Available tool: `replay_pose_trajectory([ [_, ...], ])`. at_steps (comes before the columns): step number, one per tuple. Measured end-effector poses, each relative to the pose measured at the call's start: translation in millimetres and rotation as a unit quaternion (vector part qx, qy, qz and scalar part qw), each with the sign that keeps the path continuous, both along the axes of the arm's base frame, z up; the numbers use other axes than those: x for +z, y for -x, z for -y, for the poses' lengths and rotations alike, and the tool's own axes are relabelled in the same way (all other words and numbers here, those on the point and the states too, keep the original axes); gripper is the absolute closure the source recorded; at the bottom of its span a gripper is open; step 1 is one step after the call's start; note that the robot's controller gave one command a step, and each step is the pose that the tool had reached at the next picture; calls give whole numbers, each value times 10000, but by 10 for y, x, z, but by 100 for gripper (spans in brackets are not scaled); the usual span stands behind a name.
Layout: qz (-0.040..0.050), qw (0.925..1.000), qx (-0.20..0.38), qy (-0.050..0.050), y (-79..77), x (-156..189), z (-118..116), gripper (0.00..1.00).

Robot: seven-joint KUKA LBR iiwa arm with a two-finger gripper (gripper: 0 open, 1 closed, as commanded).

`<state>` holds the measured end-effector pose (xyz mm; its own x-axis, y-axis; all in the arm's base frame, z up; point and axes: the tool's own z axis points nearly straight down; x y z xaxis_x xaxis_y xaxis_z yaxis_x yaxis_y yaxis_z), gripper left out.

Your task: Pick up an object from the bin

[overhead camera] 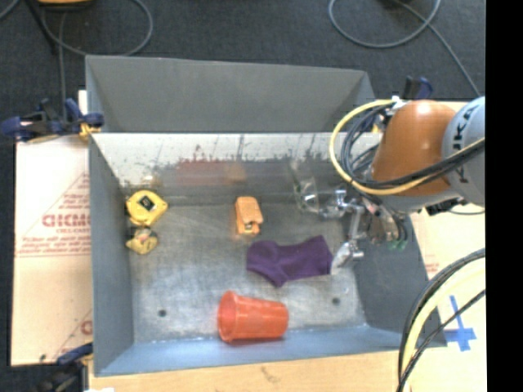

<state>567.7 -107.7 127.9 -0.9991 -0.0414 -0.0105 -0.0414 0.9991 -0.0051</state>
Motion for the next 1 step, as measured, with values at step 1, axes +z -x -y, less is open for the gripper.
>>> replay_pose_trajectory([
  [1,-77,9986,521,-4,-152,-495,-430,100],
])
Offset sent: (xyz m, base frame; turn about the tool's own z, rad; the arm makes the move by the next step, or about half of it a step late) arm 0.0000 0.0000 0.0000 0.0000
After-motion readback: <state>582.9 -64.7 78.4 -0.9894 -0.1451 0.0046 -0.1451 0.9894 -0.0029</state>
